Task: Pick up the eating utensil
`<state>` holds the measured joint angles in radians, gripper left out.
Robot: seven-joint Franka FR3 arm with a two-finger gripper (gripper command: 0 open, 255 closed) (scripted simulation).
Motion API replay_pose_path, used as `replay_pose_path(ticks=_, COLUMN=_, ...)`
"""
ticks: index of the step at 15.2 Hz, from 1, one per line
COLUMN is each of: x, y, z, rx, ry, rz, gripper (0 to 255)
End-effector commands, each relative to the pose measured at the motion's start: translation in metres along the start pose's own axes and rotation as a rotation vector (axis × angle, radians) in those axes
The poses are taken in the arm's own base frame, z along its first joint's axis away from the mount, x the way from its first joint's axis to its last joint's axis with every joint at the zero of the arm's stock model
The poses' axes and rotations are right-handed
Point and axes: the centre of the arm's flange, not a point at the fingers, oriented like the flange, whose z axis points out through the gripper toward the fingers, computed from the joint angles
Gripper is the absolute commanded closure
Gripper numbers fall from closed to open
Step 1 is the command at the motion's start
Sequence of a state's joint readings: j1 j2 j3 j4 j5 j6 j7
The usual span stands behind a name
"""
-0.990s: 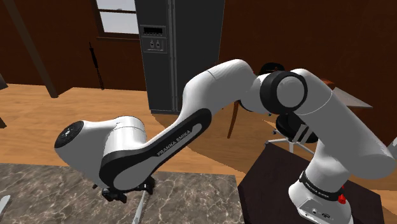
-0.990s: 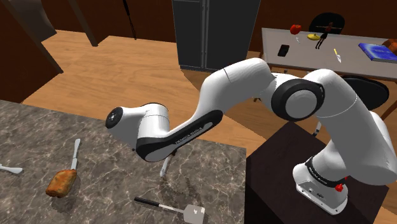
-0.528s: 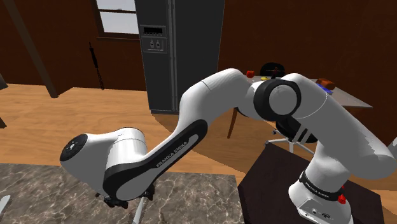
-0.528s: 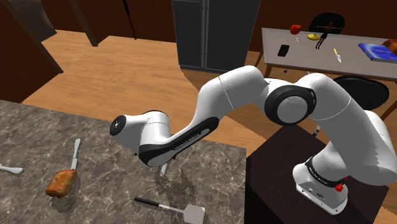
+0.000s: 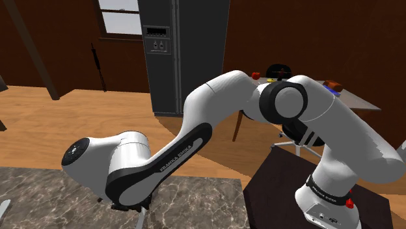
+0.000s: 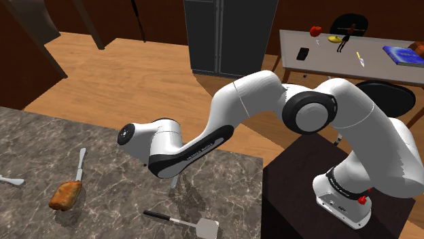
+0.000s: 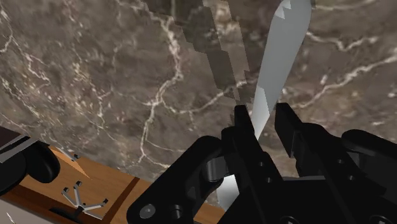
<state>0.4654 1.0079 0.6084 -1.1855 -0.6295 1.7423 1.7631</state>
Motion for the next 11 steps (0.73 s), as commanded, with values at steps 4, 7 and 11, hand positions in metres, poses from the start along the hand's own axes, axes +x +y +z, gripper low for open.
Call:
replay_pose_path(ticks=4, x=0.001, y=0.002, z=-0.004, rx=0.000, ry=0.000, rz=0.000, gripper=255)
replay_pose_path(ticks=7, x=0.003, y=0.006, z=-0.020, rx=0.000, ry=0.000, rz=0.000, gripper=255)
replay_pose_path(ticks=11, x=0.005, y=0.011, z=-0.040, rx=0.000, ry=0.000, rz=0.000, gripper=255)
